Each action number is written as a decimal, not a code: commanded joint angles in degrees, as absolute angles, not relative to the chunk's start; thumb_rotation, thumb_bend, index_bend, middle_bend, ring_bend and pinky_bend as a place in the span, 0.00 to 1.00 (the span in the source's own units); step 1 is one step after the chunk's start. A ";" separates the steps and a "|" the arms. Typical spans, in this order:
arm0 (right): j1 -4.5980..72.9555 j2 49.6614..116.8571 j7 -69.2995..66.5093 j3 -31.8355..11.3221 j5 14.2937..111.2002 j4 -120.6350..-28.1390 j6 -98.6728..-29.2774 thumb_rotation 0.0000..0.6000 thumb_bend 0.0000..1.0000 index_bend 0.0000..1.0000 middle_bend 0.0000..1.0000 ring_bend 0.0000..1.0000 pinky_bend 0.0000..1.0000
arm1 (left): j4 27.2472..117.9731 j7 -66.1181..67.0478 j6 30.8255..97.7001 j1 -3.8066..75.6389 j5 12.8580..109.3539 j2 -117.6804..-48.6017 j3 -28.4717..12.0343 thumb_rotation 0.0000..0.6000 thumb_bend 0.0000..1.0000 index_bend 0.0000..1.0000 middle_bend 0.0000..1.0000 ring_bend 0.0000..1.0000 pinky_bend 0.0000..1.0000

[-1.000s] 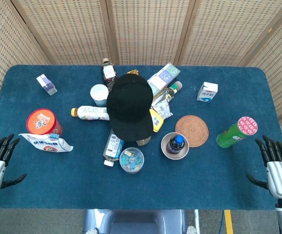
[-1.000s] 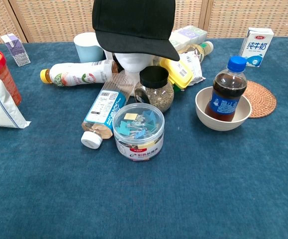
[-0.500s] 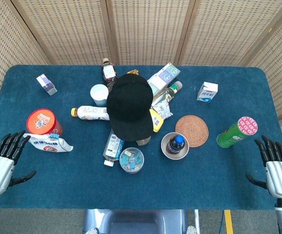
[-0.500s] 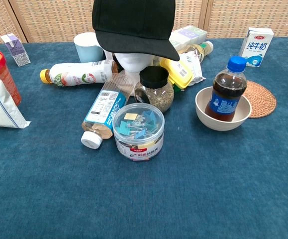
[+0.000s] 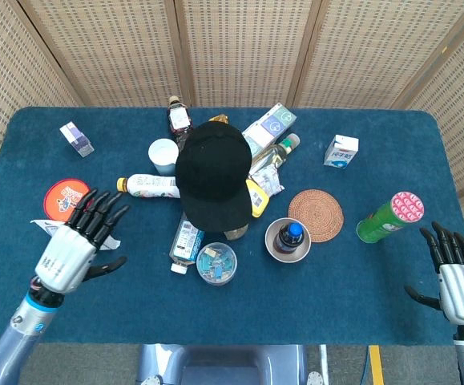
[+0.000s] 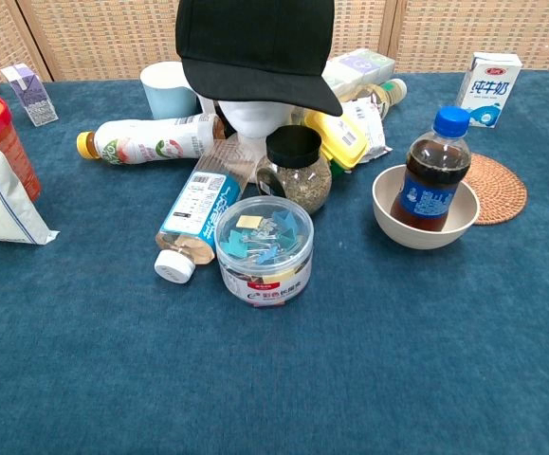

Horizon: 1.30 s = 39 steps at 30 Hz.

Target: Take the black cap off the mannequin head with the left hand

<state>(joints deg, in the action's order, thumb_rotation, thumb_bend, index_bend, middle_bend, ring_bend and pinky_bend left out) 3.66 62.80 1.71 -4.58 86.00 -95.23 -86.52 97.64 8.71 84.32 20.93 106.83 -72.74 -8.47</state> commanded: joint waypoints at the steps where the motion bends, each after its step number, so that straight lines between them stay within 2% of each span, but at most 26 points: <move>1: 3.64 62.66 1.36 -4.70 85.79 -95.16 -86.53 1.00 0.00 0.05 0.00 0.02 0.00 | 97.18 10.43 81.09 23.48 106.31 -75.23 -9.43 1.00 0.06 0.00 0.00 0.00 0.00; 5: 3.71 62.40 0.41 -4.84 85.37 -94.97 -86.18 1.00 0.00 0.05 0.00 0.02 0.00 | 95.63 13.53 77.47 26.79 104.60 -79.35 -10.70 1.00 0.06 0.00 0.00 0.00 0.00; 15: 3.74 61.78 -2.17 -4.98 85.33 -95.05 -86.01 1.00 0.00 0.04 0.00 0.02 0.00 | 88.13 19.23 74.71 32.58 104.10 -88.41 -12.46 1.00 0.06 0.00 0.00 0.00 0.00; 23: 4.51 61.78 -3.91 -5.23 84.26 -94.03 -84.09 1.00 0.00 0.04 0.00 0.02 0.00 | 78.85 22.52 74.41 37.98 105.24 -96.71 -13.72 1.00 0.06 0.03 0.00 0.00 0.00; 31: 4.77 61.64 -5.21 -5.38 83.84 -93.50 -83.50 1.00 0.00 0.04 0.00 0.02 0.00 | 73.91 28.17 72.53 42.48 106.16 -100.32 -13.93 1.00 0.06 0.07 0.00 0.00 0.00; 35: 4.71 61.42 -6.05 -5.59 83.56 -93.35 -83.62 1.00 0.00 0.04 0.00 0.02 0.00 | 71.62 31.17 72.60 44.84 106.71 -102.69 -14.29 1.00 0.09 0.12 0.01 0.00 0.08; 39: 4.79 61.42 -6.52 -5.60 83.39 -93.08 -83.34 1.00 0.00 0.04 0.00 0.02 0.00 | 69.14 31.49 73.55 45.52 106.24 -104.12 -13.96 1.00 0.14 0.17 0.07 0.01 0.13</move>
<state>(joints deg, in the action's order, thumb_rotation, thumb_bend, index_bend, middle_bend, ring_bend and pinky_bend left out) 4.78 61.42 -6.51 -5.60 83.40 -93.09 -83.35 70.00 31.21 73.27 45.09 106.46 -103.55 -14.08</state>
